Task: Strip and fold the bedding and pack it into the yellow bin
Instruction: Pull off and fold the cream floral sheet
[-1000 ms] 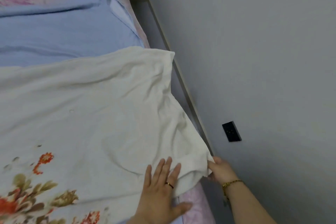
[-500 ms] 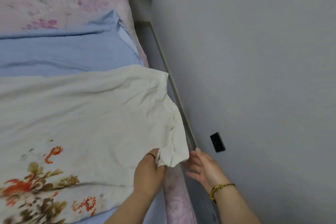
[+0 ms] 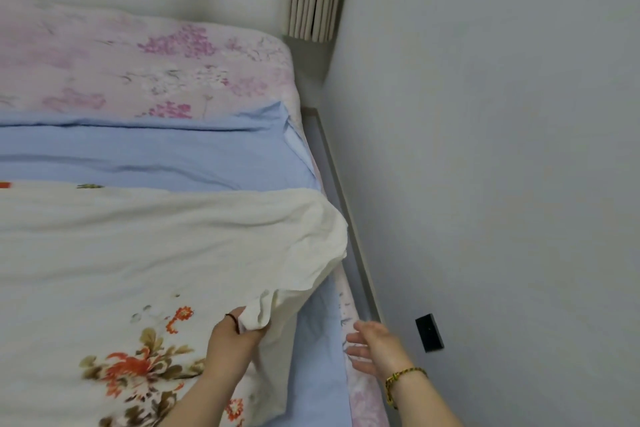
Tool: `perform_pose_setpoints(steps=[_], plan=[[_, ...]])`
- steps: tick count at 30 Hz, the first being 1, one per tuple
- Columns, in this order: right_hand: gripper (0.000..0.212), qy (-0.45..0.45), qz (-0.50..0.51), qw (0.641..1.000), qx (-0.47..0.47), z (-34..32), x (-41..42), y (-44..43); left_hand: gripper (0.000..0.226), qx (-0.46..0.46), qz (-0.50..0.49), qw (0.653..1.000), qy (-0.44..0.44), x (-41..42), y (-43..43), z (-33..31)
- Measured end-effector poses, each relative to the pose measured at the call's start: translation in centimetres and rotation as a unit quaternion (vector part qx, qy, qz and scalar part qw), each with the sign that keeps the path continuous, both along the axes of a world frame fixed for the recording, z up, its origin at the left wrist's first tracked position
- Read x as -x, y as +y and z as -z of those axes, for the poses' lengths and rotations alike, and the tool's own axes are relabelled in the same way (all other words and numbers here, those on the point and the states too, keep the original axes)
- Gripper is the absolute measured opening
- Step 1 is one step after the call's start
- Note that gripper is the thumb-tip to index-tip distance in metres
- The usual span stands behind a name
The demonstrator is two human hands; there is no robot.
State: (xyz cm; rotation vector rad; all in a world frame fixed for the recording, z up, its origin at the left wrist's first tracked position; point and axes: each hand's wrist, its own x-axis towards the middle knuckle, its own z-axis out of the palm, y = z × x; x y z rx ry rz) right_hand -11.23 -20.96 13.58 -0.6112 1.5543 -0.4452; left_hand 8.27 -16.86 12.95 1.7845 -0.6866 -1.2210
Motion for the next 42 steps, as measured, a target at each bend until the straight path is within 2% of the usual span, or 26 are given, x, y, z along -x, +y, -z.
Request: perform_pose_setpoints(steps=[3,6,8,11,14,17,20,24,26,30,31,33,35,37,39,42], plan=[[0.012,0.022,-0.033,0.999,-0.010,-0.2,-1.1,-0.4,0.008,-0.003,-0.003,1.000,0.028,-1.1,0.4,-0.4],[0.017,0.041,-0.069,0.997,0.004,0.1,-1.6,-1.5,0.026,-0.003,-0.045,0.998,0.046,-1.5,0.3,-0.4],[0.025,0.034,-0.082,0.996,0.008,0.4,-1.8,-2.5,0.035,-0.006,-0.073,0.997,0.040,-1.2,0.2,-0.3],[0.034,0.005,-0.117,0.993,0.008,1.6,-1.4,-4.7,0.032,0.006,-0.082,0.996,0.031,0.1,-0.1,0.2],[0.035,-0.034,-0.137,0.990,-0.008,3.1,0.0,-7.1,0.020,0.029,-0.134,0.990,0.036,3.0,-0.9,-0.1],[0.041,-0.045,-0.147,0.988,-0.031,4.8,2.4,-9.2,0.025,0.013,-0.160,0.987,0.031,6.4,-1.8,-0.3],[0.042,-0.044,-0.174,0.983,-0.048,5.9,5.5,-11.5,0.028,-0.031,-0.106,0.993,0.031,9.3,-1.7,-0.7],[0.020,-0.038,-0.215,0.975,-0.050,5.9,7.4,-14.3,0.010,-0.121,-0.017,0.992,-0.009,11.3,-1.0,-0.6],[0.025,-0.037,-0.231,0.971,-0.047,6.0,7.5,-15.4,0.010,-0.136,-0.013,0.990,-0.018,12.2,-0.7,-1.3],[0.032,-0.047,-0.238,0.968,-0.061,7.1,5.0,-15.7,0.060,-0.137,0.019,0.985,-0.102,12.4,0.2,-2.8],[0.033,-0.058,-0.236,0.967,-0.070,7.5,4.1,-15.4,0.065,-0.139,0.023,0.983,-0.117,12.3,0.6,-3.1],[0.033,-0.080,-0.240,0.964,-0.084,7.8,2.6,-14.3,0.059,-0.128,-0.008,0.983,-0.130,12.0,1.4,-3.3],[0.023,-0.065,-0.268,0.958,-0.077,8.2,1.4,-13.2,0.054,-0.109,-0.085,0.980,-0.140,11.7,2.1,-3.2],[0.015,-0.039,-0.266,0.961,-0.061,9.1,0.7,-12.7,0.014,-0.097,-0.154,0.973,-0.139,11.4,2.5,-2.4],[0.011,-0.033,-0.236,0.970,-0.046,10.0,0.5,-13.2,0.026,-0.091,-0.180,0.967,-0.156,10.8,2.4,-1.3],[0.013,-0.079,-0.119,0.988,-0.053,10.9,0.6,-15.4,0.027,-0.097,-0.200,0.965,-0.141,9.9,1.4,-0.1]])
